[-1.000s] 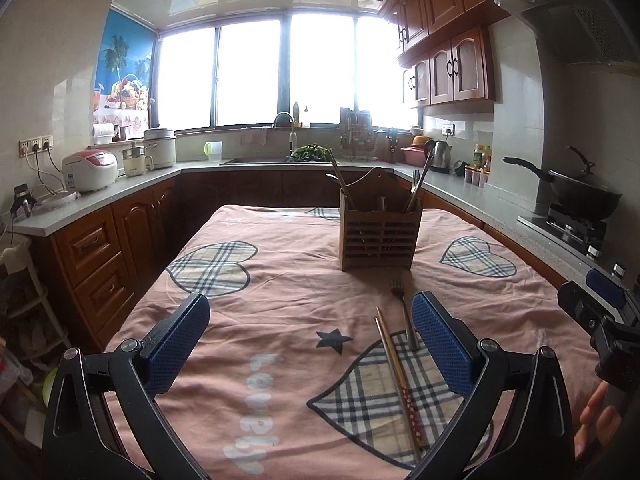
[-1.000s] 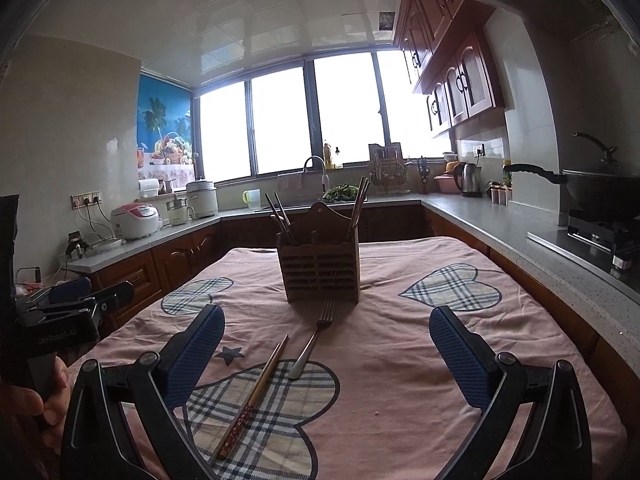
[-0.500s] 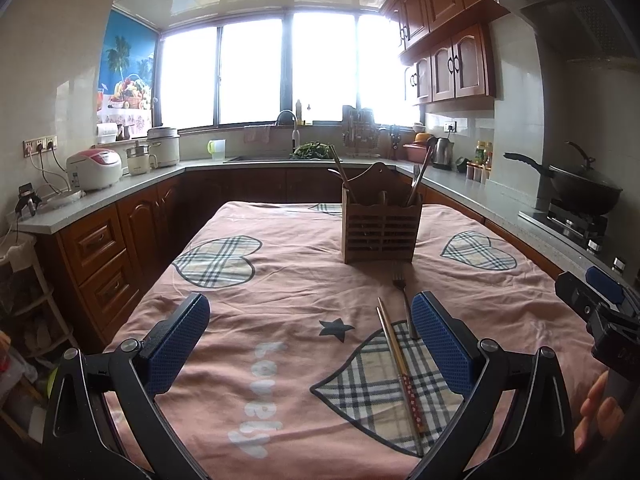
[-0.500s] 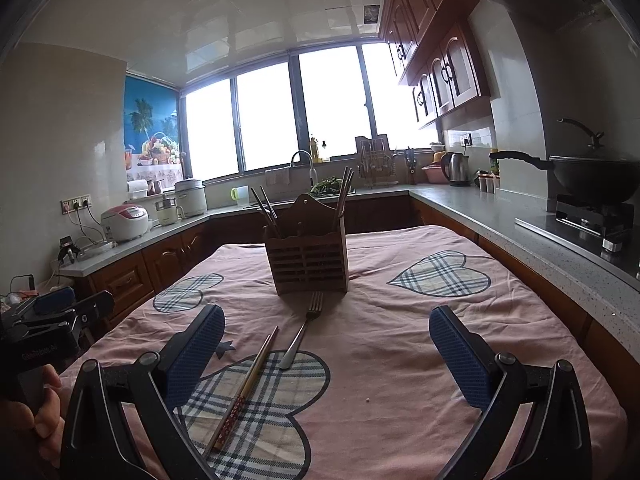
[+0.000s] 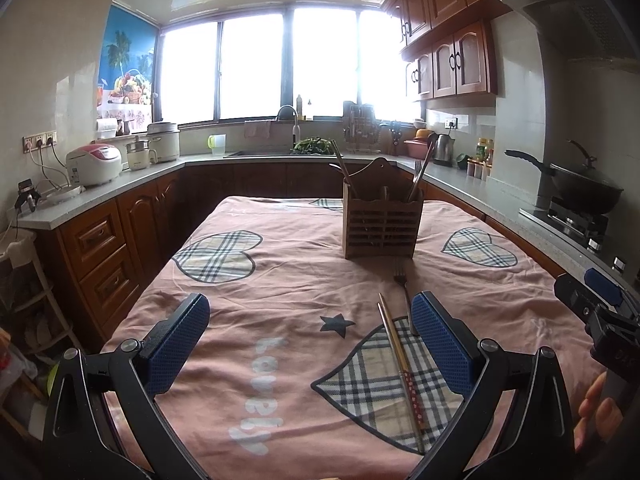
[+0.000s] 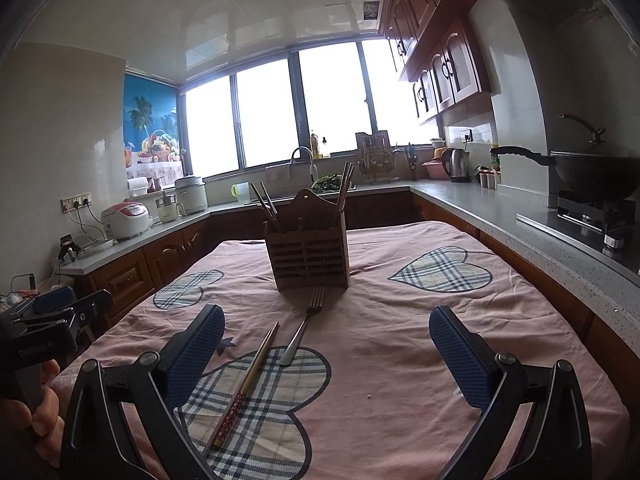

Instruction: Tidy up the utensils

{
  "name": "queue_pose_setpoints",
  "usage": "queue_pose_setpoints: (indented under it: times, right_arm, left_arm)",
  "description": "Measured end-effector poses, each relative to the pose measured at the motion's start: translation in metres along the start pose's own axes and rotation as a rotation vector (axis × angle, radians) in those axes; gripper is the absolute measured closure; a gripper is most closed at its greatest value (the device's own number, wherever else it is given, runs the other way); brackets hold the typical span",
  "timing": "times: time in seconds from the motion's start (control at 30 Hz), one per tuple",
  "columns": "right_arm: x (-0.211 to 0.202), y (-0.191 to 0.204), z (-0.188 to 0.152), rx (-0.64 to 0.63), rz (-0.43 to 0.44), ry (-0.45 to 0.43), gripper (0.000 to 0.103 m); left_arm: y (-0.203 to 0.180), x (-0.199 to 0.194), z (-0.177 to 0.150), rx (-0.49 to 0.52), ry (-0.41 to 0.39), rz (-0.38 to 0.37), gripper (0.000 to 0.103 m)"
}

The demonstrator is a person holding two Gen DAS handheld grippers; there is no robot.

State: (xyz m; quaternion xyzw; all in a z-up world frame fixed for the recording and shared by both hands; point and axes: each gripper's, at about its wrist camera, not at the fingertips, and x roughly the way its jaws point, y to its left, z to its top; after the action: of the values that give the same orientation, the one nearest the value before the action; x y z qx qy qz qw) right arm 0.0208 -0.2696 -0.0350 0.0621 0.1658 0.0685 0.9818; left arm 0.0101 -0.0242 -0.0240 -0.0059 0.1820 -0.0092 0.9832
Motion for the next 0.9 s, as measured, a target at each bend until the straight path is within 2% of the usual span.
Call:
queue_pose_setpoints:
  times: [0.9]
  right_arm:
    - [-0.0038, 0.004, 0.0025, -0.002, 0.015, -0.007, 0.0]
  left_arm:
    - [-0.0011, -0.0023, 0.0007, 0.01, -0.003, 0.012, 0.0]
